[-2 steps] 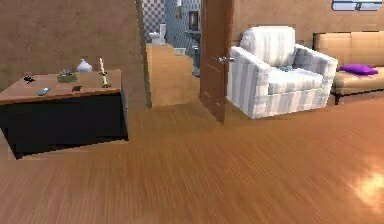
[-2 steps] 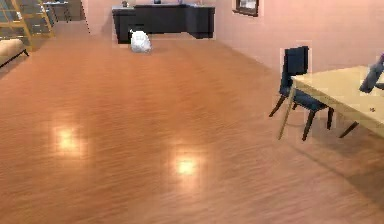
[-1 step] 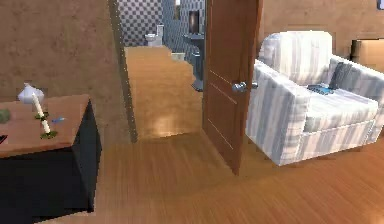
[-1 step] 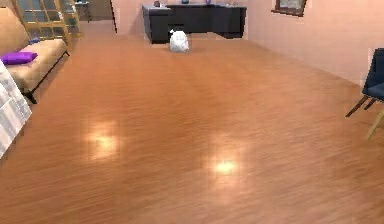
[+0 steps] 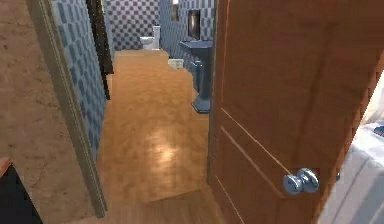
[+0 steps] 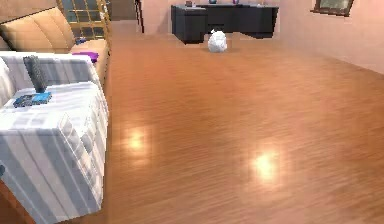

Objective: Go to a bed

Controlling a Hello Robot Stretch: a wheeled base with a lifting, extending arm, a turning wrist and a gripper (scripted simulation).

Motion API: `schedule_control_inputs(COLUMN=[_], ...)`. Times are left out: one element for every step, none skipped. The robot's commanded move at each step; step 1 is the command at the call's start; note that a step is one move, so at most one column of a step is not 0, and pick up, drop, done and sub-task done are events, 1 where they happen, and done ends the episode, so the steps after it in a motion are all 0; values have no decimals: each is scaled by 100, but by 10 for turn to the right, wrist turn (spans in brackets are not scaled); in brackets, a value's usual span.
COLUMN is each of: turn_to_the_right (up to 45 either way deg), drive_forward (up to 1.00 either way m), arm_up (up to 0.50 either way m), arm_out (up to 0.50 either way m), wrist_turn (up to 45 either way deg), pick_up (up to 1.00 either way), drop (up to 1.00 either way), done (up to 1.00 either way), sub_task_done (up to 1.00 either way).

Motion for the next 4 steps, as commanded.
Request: schedule_control_inputs(turn_to_the_right=[-30, -150, 0, 450], drive_forward=[0, 0, 90, 0], arm_up=[0, 0, 0, 0], arm_out=[0, 0, 0, 0], wrist_turn=[0, 0, 0, 0], pick_up=[0, 0, 0, 0], drop=[0, 0, 0, 0], done=[0, 0, 0, 0], sub_task_done=[0, 0, 0, 0])
